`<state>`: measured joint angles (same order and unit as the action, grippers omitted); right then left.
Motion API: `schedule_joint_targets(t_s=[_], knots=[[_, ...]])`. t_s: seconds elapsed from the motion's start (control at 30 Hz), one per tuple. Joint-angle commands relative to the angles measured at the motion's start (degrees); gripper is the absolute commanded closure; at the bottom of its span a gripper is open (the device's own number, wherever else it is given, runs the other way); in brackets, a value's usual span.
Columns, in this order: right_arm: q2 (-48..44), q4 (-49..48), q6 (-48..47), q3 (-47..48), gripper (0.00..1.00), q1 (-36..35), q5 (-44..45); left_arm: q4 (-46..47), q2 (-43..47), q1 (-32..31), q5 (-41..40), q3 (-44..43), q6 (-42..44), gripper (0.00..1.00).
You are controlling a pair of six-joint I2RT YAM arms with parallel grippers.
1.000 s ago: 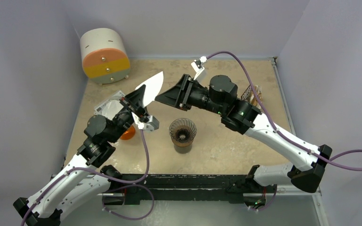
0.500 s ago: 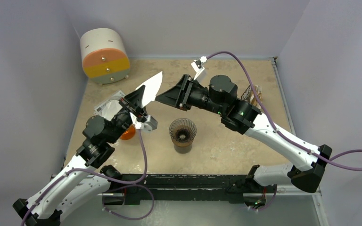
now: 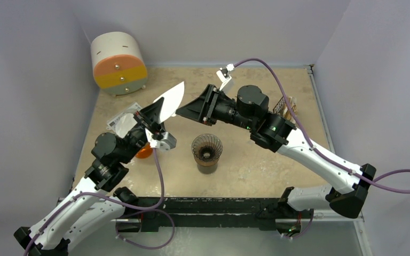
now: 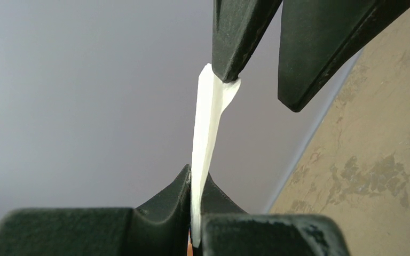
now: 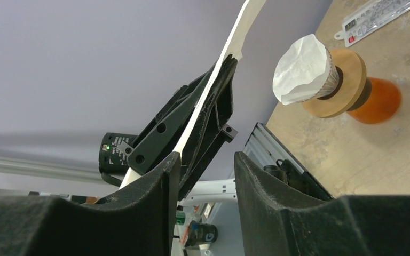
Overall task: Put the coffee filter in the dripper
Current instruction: Place the coffee filter in the coffee dripper.
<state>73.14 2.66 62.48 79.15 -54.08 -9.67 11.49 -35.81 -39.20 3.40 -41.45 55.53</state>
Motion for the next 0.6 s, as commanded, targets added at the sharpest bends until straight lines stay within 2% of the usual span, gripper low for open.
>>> schedule_joint_targets(t_s=[0.0,0.57], knots=[[-0.1,-2.4,0.6,1.5,0.56,-0.4,1.3,1.2,0.5,-0.3,1.7,-1.2,-1.5,1.0],[2.0,-3.7,1.1,2.7,0.55,-0.8,1.8,0.8,-0.1,-0.2,2.1,-1.4,-1.5,1.0]])
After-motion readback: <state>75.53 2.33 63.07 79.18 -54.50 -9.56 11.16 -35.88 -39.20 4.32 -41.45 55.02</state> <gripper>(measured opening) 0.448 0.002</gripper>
